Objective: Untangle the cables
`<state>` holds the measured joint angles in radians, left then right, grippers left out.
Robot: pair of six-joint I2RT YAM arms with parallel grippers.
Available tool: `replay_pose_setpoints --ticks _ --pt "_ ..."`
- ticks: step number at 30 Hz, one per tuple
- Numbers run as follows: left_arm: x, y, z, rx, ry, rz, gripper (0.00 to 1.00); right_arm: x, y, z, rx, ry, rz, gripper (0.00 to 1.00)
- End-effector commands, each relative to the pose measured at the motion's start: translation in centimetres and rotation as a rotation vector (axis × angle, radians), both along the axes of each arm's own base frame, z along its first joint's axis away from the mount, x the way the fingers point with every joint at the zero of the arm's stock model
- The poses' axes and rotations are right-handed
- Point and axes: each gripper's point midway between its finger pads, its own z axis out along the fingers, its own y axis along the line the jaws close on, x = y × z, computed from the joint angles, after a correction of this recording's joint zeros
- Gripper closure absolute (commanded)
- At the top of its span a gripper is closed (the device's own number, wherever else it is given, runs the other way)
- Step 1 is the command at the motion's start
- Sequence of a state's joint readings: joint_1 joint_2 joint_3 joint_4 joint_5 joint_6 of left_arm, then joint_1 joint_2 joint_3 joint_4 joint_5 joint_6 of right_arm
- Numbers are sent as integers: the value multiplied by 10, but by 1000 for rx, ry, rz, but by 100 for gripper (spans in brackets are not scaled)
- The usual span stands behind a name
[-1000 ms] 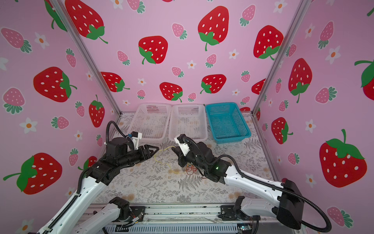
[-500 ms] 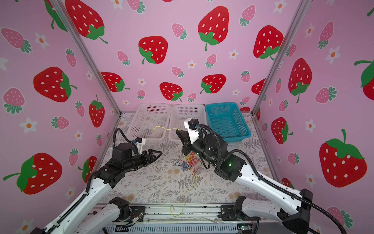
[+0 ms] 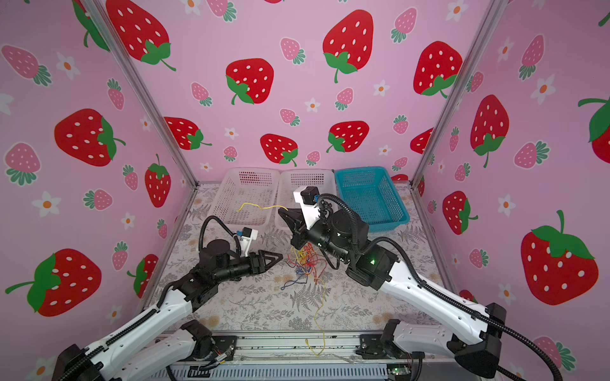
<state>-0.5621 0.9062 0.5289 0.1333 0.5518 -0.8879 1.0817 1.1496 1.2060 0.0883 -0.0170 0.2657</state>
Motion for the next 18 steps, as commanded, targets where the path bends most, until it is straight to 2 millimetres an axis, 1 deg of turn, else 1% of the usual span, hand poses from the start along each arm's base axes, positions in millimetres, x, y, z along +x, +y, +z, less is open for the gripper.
replay_pose_setpoints --ticks 1,2,4,8,14,18 --pt "-8 -13 22 -71 -105 -55 26 -8 -5 37 92 -44 35 100" --pt "-11 -16 24 -82 -120 -68 26 -8 -3 36 89 -41 40 100" --pt "-16 -22 22 -71 -131 -90 26 -8 -1 34 88 -33 46 100" --pt "-17 -29 8 -3 -113 -103 27 -8 2 33 98 -16 59 100" --pt "-8 -26 -14 123 -72 -68 32 -9 -2 39 117 -6 55 100" --pt "-1 -28 -20 144 -55 -57 35 -12 -1 40 126 7 72 100"
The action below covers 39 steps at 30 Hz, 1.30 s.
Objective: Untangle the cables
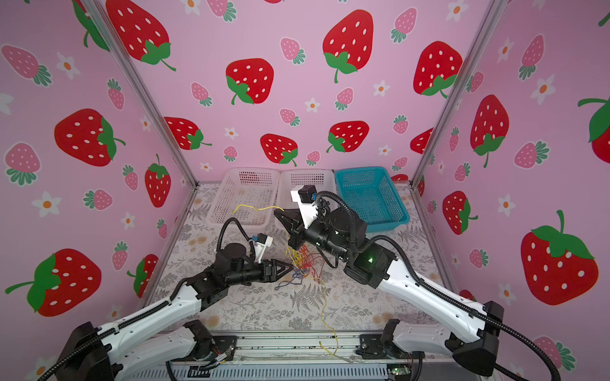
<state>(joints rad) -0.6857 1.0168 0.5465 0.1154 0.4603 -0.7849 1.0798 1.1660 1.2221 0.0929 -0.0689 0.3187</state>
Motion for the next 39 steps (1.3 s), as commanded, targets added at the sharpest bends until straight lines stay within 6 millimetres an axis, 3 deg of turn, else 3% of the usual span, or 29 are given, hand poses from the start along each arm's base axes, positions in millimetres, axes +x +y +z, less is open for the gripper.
replay_pose_setpoints --ticks 1,10,15,19,26,31,35,39 --pt "10 -5 12 7 -32 14 35 -7 -8 37 103 -35 16 100" --pt "5 -20 30 -101 -76 -22 28 1 -3 18 64 -21 -15 100" --pt "7 -22 16 -81 -39 -11 30 0 0 15 71 -12 -4 100" --pt "11 -23 4 -39 -8 1 41 -2 1 15 73 -7 4 100" --pt "15 -13 -8 58 -5 39 76 -6 -8 26 89 -18 -7 100" --pt "16 -4 -25 126 21 63 100 -8 -26 40 106 -39 -49 100" --pt "18 5 -42 154 59 92 100 -5 -42 50 104 -51 -107 100" --pt "22 17 -60 190 112 127 100 7 -75 63 108 -65 -254 100"
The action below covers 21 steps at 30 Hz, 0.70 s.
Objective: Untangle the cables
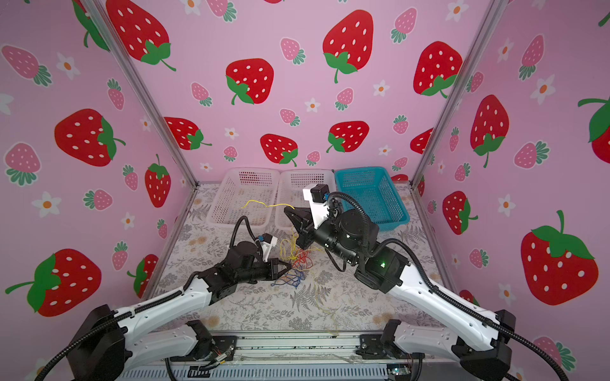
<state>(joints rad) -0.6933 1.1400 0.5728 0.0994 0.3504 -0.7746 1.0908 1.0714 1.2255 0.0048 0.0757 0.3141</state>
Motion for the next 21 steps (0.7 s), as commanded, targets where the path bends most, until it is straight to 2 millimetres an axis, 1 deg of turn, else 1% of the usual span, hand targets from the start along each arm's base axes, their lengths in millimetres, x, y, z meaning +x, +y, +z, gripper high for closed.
replay_pose_setpoints --ticks 1,2,6,7,8,10,14,18,20,21 --pt "3 20 -30 81 81 59 100 5 -47 53 97 -74 -151 100" --pt "5 25 -34 91 95 76 100 6 -55 57 101 -79 -175 100" --pt "13 49 -52 128 161 152 100 7 -99 78 127 -106 -307 100" --pt "14 54 -57 133 178 166 100 10 -106 79 128 -107 -341 100" --pt "15 58 -60 138 190 176 100 4 -125 90 162 -122 -364 100" --pt "16 64 -65 147 210 194 100 1 -144 96 185 -131 -409 100" --pt "18 69 -70 163 232 216 100 -6 -164 99 214 -125 -431 100" --pt "24 71 -66 153 230 238 100 -14 -183 96 247 -115 -440 100" --pt "27 70 -63 151 231 243 100 -16 -187 89 257 -104 -437 100" --pt "30 68 -59 140 226 240 100 -16 -183 84 248 -99 -426 100"
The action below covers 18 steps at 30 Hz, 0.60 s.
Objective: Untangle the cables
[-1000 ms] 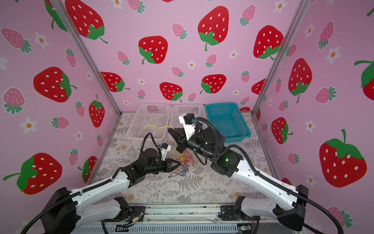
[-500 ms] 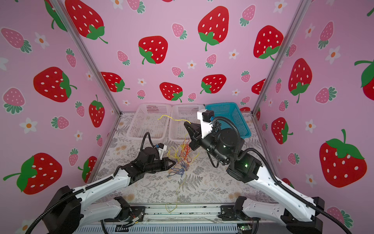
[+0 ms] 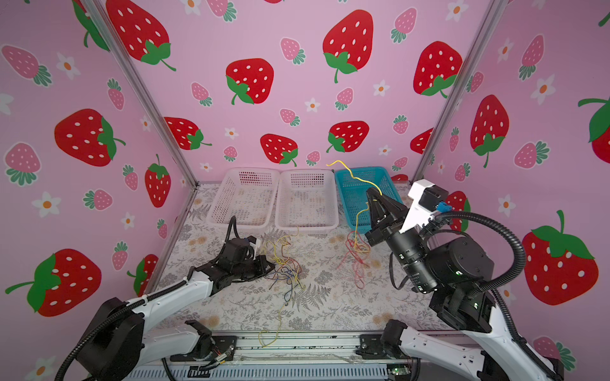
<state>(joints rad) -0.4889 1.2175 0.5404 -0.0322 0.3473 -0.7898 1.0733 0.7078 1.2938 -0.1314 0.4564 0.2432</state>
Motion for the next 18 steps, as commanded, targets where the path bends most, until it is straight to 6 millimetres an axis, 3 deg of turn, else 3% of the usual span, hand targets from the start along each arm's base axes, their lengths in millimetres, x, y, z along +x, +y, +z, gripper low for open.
replay_pose_setpoints --ticks 1,8,10,15,18 --pt "7 0 6 0 10 21 100 4 4 -16 -9 30 -1 100" --pt "21 -18 37 -69 -32 -13 100 8 45 -57 -69 63 106 100" --pt "23 -20 46 -77 -45 -22 95 10 54 -66 -86 73 120 100" --pt "24 -23 66 -93 -78 -42 64 14 66 -74 -107 81 137 100" --pt "20 -26 72 -92 -78 -60 52 17 66 -76 -114 81 119 100"
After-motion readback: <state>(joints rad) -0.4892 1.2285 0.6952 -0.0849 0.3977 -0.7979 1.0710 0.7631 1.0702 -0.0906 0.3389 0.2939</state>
